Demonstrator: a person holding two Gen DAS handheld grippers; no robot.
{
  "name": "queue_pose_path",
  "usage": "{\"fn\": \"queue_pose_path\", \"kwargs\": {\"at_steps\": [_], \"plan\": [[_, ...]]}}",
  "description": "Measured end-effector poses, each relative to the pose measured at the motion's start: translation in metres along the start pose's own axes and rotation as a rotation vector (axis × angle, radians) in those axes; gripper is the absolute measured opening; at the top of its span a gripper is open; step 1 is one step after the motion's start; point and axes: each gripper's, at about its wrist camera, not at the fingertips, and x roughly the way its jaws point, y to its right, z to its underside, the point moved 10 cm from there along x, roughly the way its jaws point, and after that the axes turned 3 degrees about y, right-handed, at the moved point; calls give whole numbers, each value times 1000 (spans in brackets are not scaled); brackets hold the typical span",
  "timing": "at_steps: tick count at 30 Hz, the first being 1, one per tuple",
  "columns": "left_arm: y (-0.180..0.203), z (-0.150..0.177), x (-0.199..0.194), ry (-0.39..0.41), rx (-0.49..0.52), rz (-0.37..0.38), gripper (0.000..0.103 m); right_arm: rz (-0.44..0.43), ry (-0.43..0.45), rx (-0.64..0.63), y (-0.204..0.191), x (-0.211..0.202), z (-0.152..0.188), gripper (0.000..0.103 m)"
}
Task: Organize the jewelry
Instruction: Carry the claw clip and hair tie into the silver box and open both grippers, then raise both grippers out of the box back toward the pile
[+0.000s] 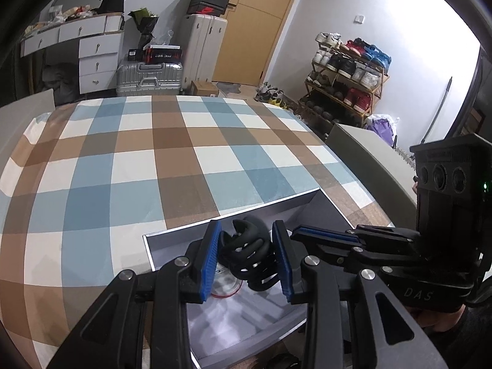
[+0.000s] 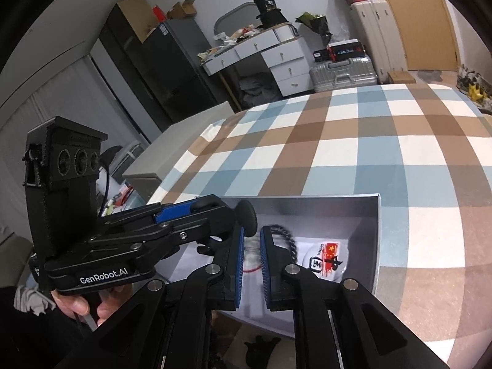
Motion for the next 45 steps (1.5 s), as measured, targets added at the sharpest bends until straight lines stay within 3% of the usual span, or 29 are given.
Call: {"fn": "queue_pose_path", "kwargs": {"at_steps": [3, 5, 12, 16, 25, 29, 39, 45], "plan": [[-4, -1, -3, 3, -25, 0, 37, 3, 25, 1, -1, -6, -4, 12], [-6, -2, -8, 19, -32, -9, 59, 7, 57, 11, -1, -15, -8, 15], [-9, -8, -27, 69, -34, -53, 60, 36, 126, 6, -6, -42, -19, 34], [-14, -11, -41, 106, -47, -103, 74, 52, 161, -20, -15, -57, -21, 59], [-18, -18, -77, 218, -43, -213, 85, 81, 228, -78, -36, -88, -20, 83], [-22, -16, -87, 251, -46, -276, 102, 88, 257, -97, -46, -101, -17, 89], [-23, 8, -111, 264, -41, -326, 102, 95, 262, -115, -59, -118, 6, 100], [-26, 34, -124, 245, -47, -349, 102, 125, 208, -133, -60, -118, 38, 101]]}}
